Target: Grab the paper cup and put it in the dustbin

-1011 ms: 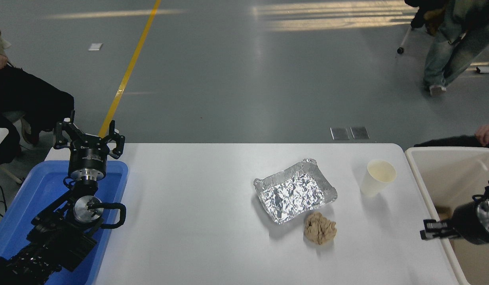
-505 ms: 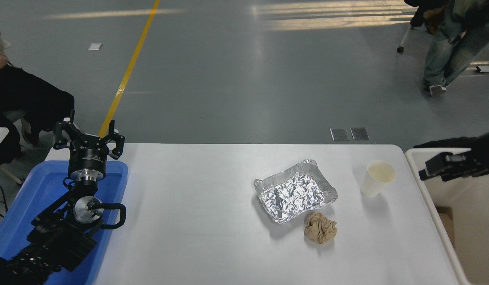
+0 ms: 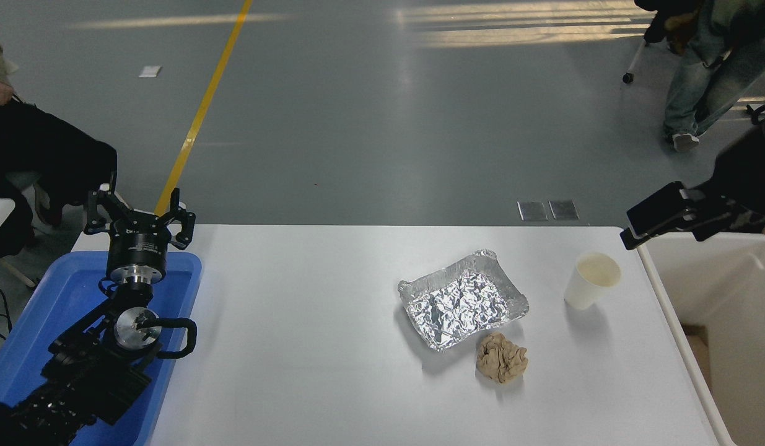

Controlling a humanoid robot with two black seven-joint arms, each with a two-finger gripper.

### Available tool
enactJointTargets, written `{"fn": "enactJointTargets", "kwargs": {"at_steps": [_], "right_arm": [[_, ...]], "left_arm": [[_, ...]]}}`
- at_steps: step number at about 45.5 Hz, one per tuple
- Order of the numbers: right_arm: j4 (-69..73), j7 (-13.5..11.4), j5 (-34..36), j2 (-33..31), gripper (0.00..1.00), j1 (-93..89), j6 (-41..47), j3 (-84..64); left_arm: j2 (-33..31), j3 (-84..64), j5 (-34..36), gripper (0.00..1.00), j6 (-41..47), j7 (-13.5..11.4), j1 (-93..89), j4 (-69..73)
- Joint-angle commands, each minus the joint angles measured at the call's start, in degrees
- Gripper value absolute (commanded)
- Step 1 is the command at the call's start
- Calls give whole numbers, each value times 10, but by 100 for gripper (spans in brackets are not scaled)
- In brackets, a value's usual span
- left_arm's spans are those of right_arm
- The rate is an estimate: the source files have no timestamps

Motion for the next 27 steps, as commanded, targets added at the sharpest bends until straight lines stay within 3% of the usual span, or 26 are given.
{"fn": "enactJointTargets", "kwargs": {"at_steps": [1,12,20,27], "right_arm": [[22,1,62,57,100,4,1,-14],[4,-1,65,63,100,-29,1,-14],[-80,-22,60,83,100,-146,-133,-23],[-171,-56,55,82,100,-266,-221,-22]], "left_arm": [[0,0,0,99,0,-1,1,0],[0,0,0,99,0,-1,0,0],[0,0,0,99,0,-1,0,0],[0,0,0,99,0,-1,0,0]]}}
